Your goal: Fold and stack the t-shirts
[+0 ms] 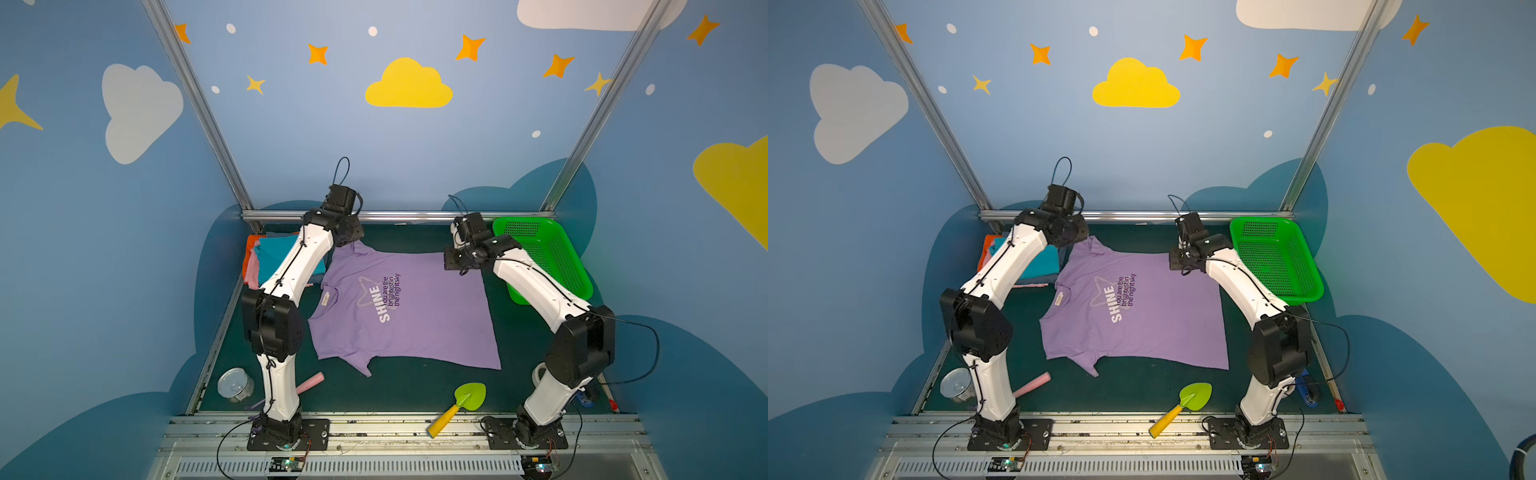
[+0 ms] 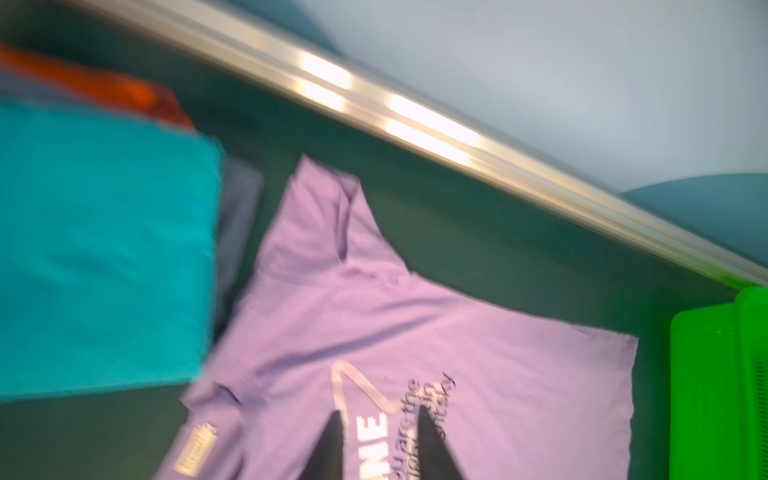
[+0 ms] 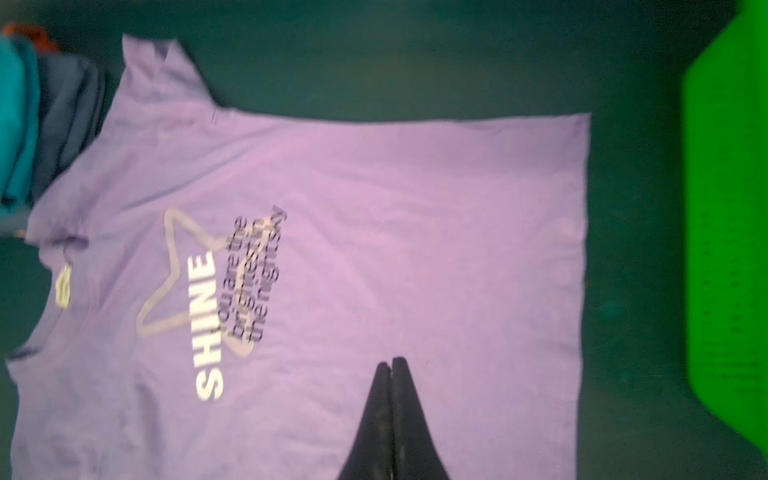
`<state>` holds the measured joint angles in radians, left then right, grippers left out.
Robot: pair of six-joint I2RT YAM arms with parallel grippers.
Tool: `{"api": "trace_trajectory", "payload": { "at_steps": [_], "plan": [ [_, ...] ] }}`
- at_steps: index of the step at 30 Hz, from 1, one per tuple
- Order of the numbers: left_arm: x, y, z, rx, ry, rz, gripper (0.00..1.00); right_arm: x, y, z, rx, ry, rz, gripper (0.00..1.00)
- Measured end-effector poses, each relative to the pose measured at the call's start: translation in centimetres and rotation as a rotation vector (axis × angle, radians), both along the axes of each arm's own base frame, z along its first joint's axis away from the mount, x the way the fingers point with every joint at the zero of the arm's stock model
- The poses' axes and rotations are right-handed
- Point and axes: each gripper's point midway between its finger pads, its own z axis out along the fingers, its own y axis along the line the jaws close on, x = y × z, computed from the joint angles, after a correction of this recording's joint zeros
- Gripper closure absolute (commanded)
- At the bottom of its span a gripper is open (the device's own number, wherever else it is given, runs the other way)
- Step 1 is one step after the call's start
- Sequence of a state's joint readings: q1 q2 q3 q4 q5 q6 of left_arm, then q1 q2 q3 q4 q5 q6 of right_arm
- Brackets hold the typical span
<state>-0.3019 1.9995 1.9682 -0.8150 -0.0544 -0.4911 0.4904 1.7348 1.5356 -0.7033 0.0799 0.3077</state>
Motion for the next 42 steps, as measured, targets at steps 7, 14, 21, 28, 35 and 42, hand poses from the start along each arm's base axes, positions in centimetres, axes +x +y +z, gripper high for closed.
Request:
{"api": "trace_trajectory", "payload": {
  "at_steps": [7,14,21,28,35,42],
  "plan": [
    [3.5,-1.3,-10.3,0.053,0.178,0.02,0.96,-6.5,5.3,-6.4,-0.007,0.202,0.135,1.0],
    [5.4,-1.1,-14.1,0.1,0.235,0.045,0.96,-10.8,11.1,-12.3,-0.044,0.368,0.269,1.0],
    [6.5,-0.6,-13.8,0.134,0.205,0.068,0.96,-13.5,13.3,-14.4,-0.055,0.436,0.329,1.0],
    [7.4,0.1,-15.9,0.188,0.206,0.09,0.96,-14.3,12.9,-15.1,-0.078,0.456,0.331,1.0],
    [7.0,0.4,-18.3,0.213,0.248,0.092,0.93,-15.3,12.0,-15.9,-0.106,0.488,0.327,1.0],
    [9.5,0.1,-17.0,0.221,0.144,0.074,0.7,-16.6,11.5,-16.2,-0.125,0.486,0.337,1.0]
  ]
}}
